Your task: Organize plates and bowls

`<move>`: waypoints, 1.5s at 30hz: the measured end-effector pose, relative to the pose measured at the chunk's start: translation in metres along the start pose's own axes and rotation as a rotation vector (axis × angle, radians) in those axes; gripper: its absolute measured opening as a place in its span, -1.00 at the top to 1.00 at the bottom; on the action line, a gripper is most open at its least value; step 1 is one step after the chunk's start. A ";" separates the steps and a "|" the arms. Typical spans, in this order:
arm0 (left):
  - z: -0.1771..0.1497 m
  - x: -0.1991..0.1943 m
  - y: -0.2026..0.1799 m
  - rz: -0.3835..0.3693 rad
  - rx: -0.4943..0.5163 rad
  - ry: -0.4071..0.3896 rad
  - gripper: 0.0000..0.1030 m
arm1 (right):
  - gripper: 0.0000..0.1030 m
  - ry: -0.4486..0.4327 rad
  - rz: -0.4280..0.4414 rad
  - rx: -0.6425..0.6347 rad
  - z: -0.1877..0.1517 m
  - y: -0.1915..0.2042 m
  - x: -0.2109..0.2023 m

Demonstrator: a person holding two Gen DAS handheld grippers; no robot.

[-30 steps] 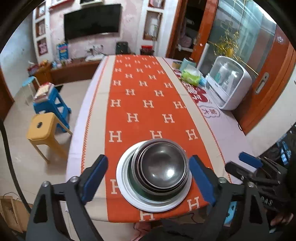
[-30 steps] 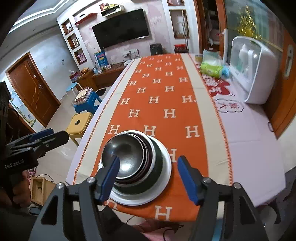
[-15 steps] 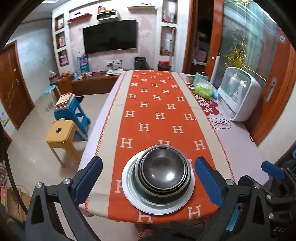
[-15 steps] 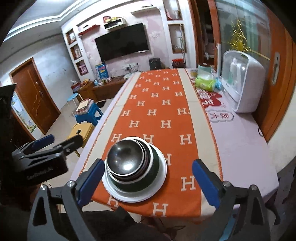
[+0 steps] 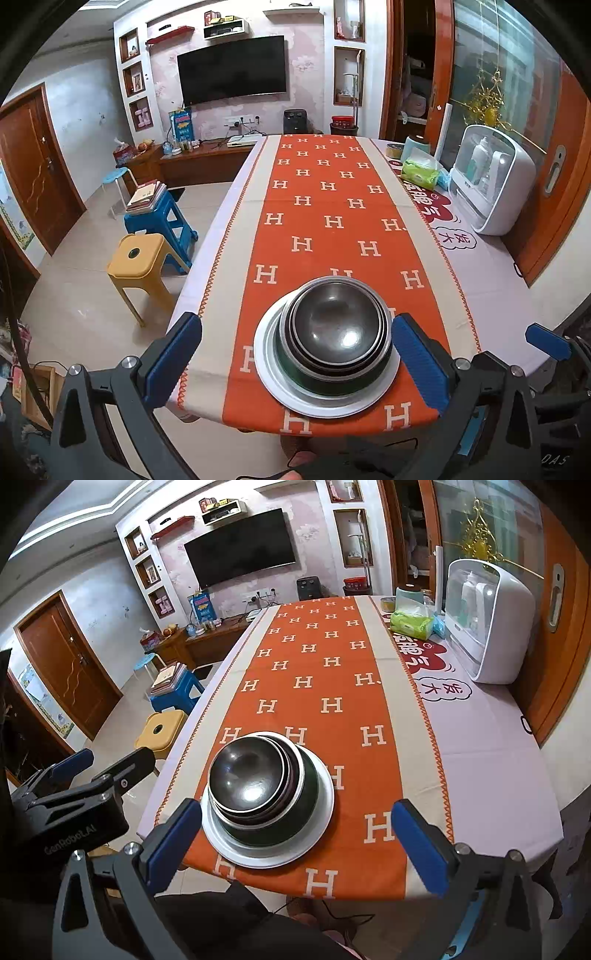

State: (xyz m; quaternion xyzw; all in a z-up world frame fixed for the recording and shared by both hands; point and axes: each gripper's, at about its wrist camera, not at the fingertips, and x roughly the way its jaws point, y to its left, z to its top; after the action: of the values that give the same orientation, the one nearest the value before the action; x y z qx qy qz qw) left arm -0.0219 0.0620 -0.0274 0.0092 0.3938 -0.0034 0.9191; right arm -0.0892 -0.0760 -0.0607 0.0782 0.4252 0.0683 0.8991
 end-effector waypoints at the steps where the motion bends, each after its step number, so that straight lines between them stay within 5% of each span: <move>1: 0.000 0.001 0.000 0.001 0.001 0.003 -0.98 | -1.00 0.001 0.001 0.001 0.000 0.000 0.000; 45: -0.010 0.014 0.009 0.000 0.000 0.075 -0.98 | -1.00 0.046 -0.002 -0.018 0.000 0.001 0.009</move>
State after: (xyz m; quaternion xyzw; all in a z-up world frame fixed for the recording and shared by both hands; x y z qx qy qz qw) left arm -0.0195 0.0715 -0.0448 0.0092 0.4282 -0.0028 0.9036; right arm -0.0834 -0.0729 -0.0672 0.0682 0.4453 0.0731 0.8898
